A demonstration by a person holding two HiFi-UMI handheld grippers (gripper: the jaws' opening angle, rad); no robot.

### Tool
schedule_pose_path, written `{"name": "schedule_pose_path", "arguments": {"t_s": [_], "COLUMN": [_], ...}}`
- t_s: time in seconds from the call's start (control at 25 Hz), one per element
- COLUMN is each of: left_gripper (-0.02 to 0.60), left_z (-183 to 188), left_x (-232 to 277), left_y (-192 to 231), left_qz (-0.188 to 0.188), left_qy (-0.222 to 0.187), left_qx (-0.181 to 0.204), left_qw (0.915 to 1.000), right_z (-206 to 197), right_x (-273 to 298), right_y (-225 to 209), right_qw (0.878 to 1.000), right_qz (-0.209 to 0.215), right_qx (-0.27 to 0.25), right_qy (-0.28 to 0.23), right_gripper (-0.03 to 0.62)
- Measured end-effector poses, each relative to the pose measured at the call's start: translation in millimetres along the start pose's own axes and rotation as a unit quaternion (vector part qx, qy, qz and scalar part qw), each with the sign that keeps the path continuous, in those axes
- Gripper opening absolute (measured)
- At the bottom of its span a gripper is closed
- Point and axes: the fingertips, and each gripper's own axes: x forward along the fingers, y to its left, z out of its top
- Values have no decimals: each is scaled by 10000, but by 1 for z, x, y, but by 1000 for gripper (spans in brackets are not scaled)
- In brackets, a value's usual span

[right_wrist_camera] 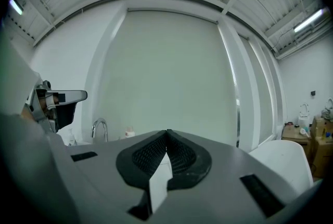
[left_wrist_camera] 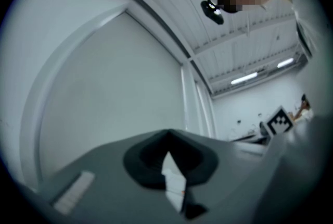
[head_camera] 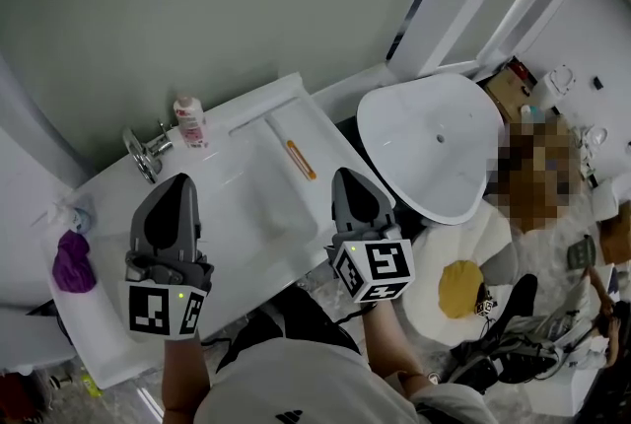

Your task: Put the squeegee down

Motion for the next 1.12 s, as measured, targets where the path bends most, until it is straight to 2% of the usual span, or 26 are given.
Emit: {"name": "schedule_pose_path", "arguments": {"t_s": [0.44,1.12], "left_gripper": [7,6], "left_z": [9,15], "left_x": [-17,-42], "left_y": [-5,0], "left_qz": [-155,-151], "left_qy": [-85,-142], "left_qx": [3,1], "left_qw": [9998,9998], "right_z": [28,41], "right_x": [-37,-60], "right_y": [13,37], "right_qw": [9989,9977], "right_qz": [-129,-115], "right_qx": [-180,-139], "right_qy": [-421,-651], "right_gripper": [2,2]}}
